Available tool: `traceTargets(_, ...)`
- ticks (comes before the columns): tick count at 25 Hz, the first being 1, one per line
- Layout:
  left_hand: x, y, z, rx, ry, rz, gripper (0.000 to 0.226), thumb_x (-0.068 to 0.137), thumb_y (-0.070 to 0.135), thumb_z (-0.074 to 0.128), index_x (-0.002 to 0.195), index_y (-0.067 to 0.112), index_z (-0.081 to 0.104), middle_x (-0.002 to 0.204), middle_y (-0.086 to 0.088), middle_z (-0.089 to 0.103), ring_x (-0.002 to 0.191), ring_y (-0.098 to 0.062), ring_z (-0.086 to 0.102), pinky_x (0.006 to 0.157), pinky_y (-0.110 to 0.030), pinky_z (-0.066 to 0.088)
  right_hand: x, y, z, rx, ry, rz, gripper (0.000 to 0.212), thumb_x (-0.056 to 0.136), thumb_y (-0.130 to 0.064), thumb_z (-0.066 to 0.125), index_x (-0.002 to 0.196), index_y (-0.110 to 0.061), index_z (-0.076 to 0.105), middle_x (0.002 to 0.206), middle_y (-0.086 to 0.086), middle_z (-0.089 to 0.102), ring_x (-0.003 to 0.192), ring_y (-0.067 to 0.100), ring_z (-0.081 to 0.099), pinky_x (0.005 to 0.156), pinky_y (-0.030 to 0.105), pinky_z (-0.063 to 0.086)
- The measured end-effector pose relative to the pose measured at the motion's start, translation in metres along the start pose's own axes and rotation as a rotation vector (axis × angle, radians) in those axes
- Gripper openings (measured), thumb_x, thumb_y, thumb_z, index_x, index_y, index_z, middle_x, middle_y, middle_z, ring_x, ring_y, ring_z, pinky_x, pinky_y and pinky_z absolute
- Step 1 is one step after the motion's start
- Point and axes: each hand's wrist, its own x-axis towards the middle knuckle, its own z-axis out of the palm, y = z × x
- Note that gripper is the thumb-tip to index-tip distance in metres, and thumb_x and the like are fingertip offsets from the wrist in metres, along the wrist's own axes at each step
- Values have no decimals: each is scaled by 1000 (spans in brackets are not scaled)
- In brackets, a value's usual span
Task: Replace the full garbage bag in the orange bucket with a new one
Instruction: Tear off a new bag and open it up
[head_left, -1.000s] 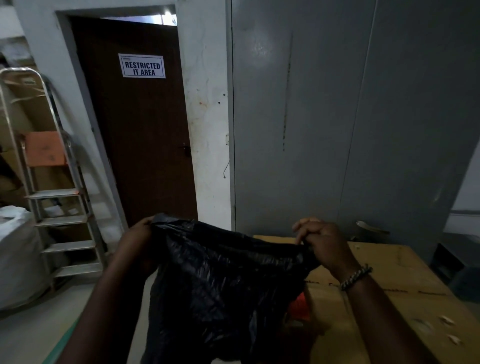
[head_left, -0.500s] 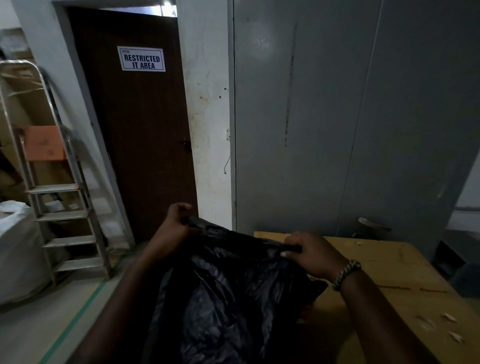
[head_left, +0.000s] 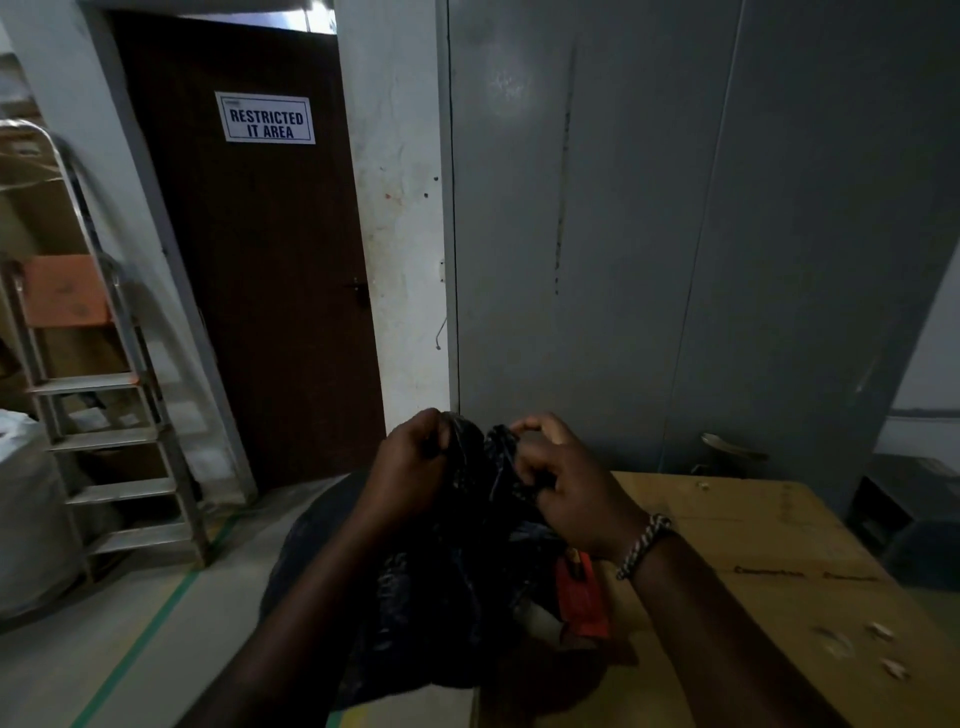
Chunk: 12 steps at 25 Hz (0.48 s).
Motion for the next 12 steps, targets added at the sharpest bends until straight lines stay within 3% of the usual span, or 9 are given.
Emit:
traceTargets(2, 5, -3, -1, 93, 9, 107, 41, 76, -14, 58, 74, 25, 71, 86, 13, 66, 79, -5, 62, 69, -21, 50, -1, 4, -2, -51, -67, 38, 33, 75, 12, 50, 78, -20, 55, 122, -3, 48, 121, 11, 48, 94, 20, 45)
traceTargets(5, 15, -19, -13, 319, 103, 188, 34, 82, -1, 70, 109, 18, 77, 116, 3, 61, 101, -12, 61, 90, -28, 54, 3, 29, -15, -262, 76, 183, 36, 71, 0, 54, 86, -25, 74, 105, -2, 69, 101, 24, 65, 84, 30, 53)
traceTargets(9, 20, -52, -39, 638, 159, 122, 56, 82, 16, 73, 135, 24, 57, 122, -5, 47, 95, -30, 64, 84, -39, 57, -1, 55, -53, -360, 348, 397, 49, 77, 4, 57, 109, -24, 80, 115, 4, 76, 103, 26, 71, 92, 33, 56)
traceTargets(12, 15, -62, -48, 726, 102, -198, 86, 85, 18, 67, 152, 37, 17, 127, -18, 37, 88, -44, 60, 83, -47, 55, -6, 64, -74, -345, 409, 503, 54, 80, 5, 57, 120, -27, 75, 123, 9, 72, 104, 30, 69, 90, 39, 59)
